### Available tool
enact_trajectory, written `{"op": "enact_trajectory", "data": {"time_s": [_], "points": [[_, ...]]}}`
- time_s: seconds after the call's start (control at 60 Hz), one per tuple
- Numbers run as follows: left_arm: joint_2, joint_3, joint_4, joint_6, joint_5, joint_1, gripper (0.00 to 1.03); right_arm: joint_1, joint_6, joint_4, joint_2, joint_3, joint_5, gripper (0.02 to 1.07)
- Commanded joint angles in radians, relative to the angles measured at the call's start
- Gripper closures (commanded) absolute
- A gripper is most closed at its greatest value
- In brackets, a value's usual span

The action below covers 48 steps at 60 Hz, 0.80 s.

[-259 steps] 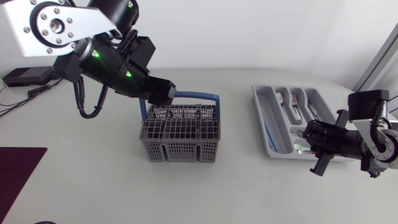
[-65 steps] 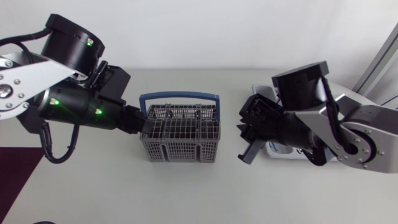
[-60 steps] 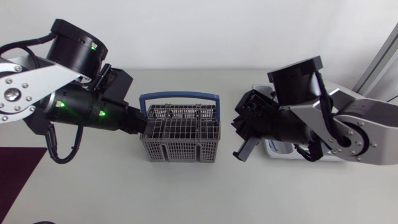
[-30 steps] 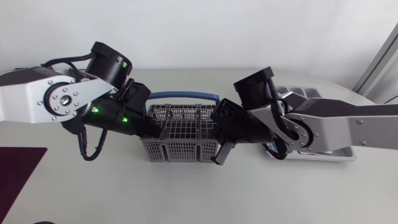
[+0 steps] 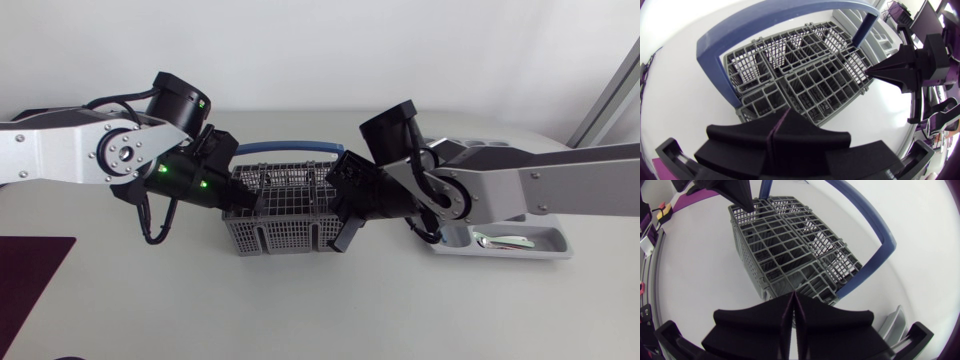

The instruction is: Unload the cutlery basket into the drawer organizer.

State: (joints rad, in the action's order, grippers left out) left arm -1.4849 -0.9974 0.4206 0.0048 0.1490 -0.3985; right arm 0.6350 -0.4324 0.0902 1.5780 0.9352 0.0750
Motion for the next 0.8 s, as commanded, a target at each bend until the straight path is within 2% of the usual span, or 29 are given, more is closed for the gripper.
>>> {"op": "enact_trajectory", "data": {"time_s": [0.0,0.417,0.783], "points": [[-0.026,-0.026,-0.008,0.024,0.001,0.012,0.86,0.002,0.027,0.008,0.022,0.014,-0.004,1.02],[-0.064,-0.052,-0.032,0.035,0.001,0.041,0.86,0.06,0.058,0.063,-0.013,-0.015,-0.035,1.02],[0.015,-0.021,-0.02,0.026,0.001,0.004,0.86,0.037,0.049,0.045,-0.084,-0.039,-0.058,1.02]]}}
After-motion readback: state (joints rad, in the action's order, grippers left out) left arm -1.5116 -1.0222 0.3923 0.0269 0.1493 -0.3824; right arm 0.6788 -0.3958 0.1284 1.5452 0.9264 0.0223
